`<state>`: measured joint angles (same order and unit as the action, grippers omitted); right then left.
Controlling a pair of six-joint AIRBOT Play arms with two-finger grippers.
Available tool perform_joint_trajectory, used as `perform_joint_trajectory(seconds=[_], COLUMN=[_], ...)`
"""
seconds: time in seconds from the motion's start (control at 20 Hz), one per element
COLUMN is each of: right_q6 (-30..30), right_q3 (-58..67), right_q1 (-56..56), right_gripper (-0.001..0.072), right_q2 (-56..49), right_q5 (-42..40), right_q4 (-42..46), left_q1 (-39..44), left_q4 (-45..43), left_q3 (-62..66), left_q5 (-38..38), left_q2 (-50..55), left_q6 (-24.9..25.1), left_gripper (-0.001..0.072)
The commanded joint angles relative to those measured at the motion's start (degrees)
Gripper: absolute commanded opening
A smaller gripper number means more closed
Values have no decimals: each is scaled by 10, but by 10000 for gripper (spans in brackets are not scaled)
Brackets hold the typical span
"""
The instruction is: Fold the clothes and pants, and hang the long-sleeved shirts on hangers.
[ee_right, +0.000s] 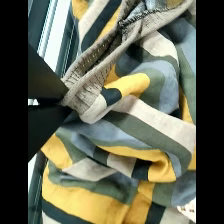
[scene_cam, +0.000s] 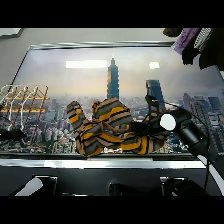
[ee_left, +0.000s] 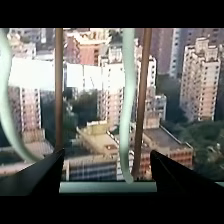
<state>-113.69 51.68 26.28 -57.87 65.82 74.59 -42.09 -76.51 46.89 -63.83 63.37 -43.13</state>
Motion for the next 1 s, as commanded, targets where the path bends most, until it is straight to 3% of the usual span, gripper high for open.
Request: perform_joint_trajectory(seconds=[0.0,0.5,0.55,0.6,0.85,0.9,0.95], right_q6=[-1,-1,-1,-1,-7,-10,-12], right_q3=[0,0,0,0,0,0,0], right_q1=[0,0,0,0,0,0,0], right_gripper=[33,33,34,34,34,34,34], right_q2=[0,0,0,0,0,0,0], right_q5=[0,0,-2,-5,-9,-11,-13], right_q4=[14,30,31,31,31,31,31], left_q1=[23,87,87,87,87,87,87], left_q4=[0,-30,-30,-30,-30,-30,-30], left_q3=[-29,-52,-52,-52,-53,-53,-53], left_q5=[68,83,83,83,85,84,84], left_q2=[9,64,68,71,82,83,85], left_q6=[29,26,25,24,24,24,24], left_gripper=[602,596,517,386,357,301,300])
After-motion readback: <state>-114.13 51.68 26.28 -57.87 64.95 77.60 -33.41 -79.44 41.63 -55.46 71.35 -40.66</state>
